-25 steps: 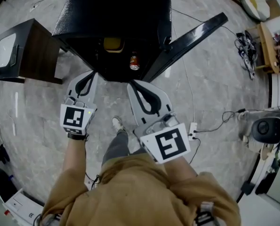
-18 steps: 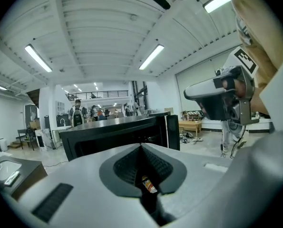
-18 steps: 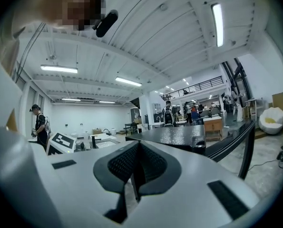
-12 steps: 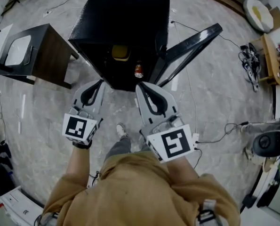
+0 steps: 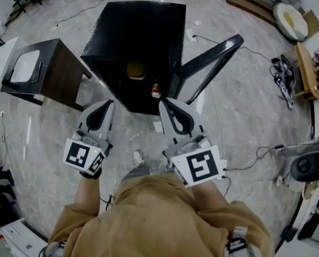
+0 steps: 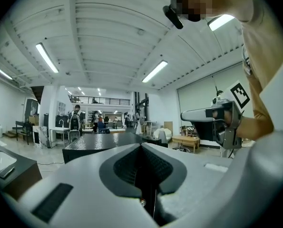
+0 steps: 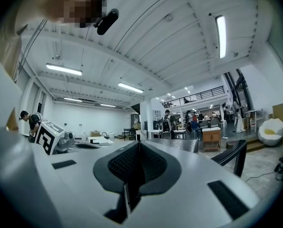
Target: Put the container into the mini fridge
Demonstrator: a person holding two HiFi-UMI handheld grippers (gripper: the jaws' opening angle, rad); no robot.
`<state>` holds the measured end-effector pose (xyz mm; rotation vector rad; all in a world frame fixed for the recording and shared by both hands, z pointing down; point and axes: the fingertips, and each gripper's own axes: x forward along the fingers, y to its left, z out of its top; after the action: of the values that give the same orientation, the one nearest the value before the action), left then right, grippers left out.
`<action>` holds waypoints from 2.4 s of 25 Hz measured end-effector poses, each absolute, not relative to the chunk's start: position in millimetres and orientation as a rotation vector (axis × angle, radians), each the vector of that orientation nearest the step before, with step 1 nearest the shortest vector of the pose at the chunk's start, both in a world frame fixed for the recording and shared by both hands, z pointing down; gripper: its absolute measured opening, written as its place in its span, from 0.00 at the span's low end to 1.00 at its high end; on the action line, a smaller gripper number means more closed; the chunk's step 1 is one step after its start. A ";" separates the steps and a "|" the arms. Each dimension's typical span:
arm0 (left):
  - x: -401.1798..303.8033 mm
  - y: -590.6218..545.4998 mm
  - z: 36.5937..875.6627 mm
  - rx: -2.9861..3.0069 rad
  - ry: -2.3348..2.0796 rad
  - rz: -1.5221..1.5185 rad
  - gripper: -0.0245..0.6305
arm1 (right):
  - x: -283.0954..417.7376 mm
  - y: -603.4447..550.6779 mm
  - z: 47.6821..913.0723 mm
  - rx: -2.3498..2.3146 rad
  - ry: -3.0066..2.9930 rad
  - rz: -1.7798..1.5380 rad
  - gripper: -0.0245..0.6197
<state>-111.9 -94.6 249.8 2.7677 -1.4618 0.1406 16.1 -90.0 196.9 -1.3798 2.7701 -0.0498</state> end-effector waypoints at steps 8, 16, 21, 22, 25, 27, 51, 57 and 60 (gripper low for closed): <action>-113.2 -78.1 218.6 2.786 -1.491 0.090 0.04 | 31.1 -82.2 175.0 -1.372 2.740 -0.016 0.04; -125.7 -56.5 194.2 2.763 -1.534 0.020 0.04 | 54.9 -76.0 161.3 -1.382 2.756 0.026 0.04; -138.1 -46.5 183.1 2.759 -1.579 -0.010 0.04 | 67.6 -76.7 155.0 -1.393 2.745 0.024 0.04; -141.9 -45.6 181.6 2.754 -1.594 -0.020 0.04 | 70.5 -77.4 154.6 -1.400 2.742 0.024 0.04; -153.4 -42.4 176.3 2.721 -1.639 -0.073 0.04 | 81.1 -79.2 154.0 -1.425 2.735 0.019 0.04; -159.2 -40.7 171.9 2.703 -1.662 -0.107 0.04 | 89.4 -80.2 152.0 -1.441 2.725 0.020 0.04; -185.9 -28.4 163.2 2.603 -1.774 -0.219 0.04 | 145.7 -86.0 129.5 -1.601 2.609 0.001 0.04; -195.0 -26.1 166.4 2.573 -1.808 -0.227 0.04 | 153.6 -85.0 122.0 -1.630 2.573 0.024 0.04; -195.6 -29.7 162.2 2.578 -1.815 -0.240 0.04 | 152.8 -88.8 113.0 -1.623 2.575 0.048 0.04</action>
<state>-195.6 -29.7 162.2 2.5776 -1.8146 -0.2405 152.8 -88.8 113.0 -1.6228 2.5746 0.0480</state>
